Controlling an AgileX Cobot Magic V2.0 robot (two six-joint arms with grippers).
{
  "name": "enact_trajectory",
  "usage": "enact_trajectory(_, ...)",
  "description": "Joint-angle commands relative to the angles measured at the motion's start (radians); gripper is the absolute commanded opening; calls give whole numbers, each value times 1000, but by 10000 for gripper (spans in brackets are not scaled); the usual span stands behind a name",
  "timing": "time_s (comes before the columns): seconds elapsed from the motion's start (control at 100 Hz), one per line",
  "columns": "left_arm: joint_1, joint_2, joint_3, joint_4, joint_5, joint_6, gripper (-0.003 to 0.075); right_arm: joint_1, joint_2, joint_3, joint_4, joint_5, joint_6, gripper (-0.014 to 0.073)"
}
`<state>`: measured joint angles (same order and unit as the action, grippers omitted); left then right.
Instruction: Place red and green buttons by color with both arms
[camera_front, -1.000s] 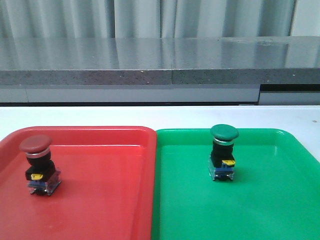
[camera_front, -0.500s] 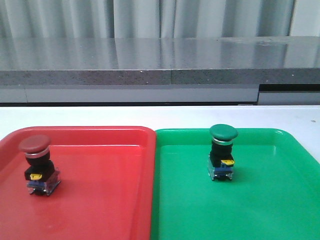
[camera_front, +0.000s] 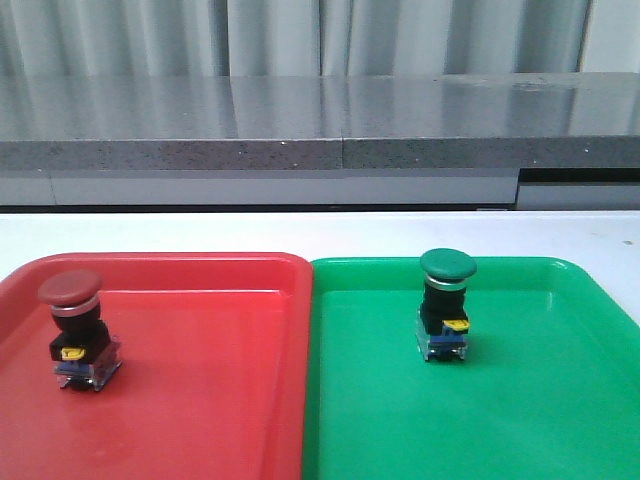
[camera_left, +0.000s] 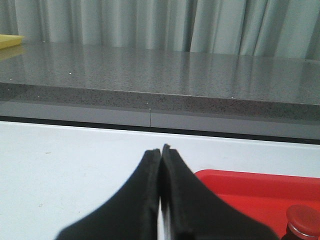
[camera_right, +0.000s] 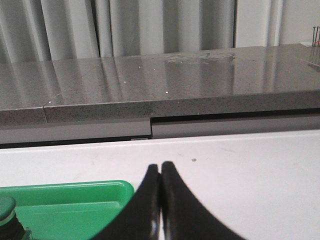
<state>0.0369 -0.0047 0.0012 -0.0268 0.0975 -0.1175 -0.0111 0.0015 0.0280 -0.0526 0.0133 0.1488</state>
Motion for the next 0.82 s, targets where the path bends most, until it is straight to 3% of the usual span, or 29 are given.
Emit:
enact_trajectory(0.0,3,-32,14,-5,-71,-1,-20,-5,-34,-18,5,-23,-8,-63)
enact_trajectory(0.81,3,-32,14,-5,-71,-1,-20,-5,-34,-18,5,-5,-8,-63)
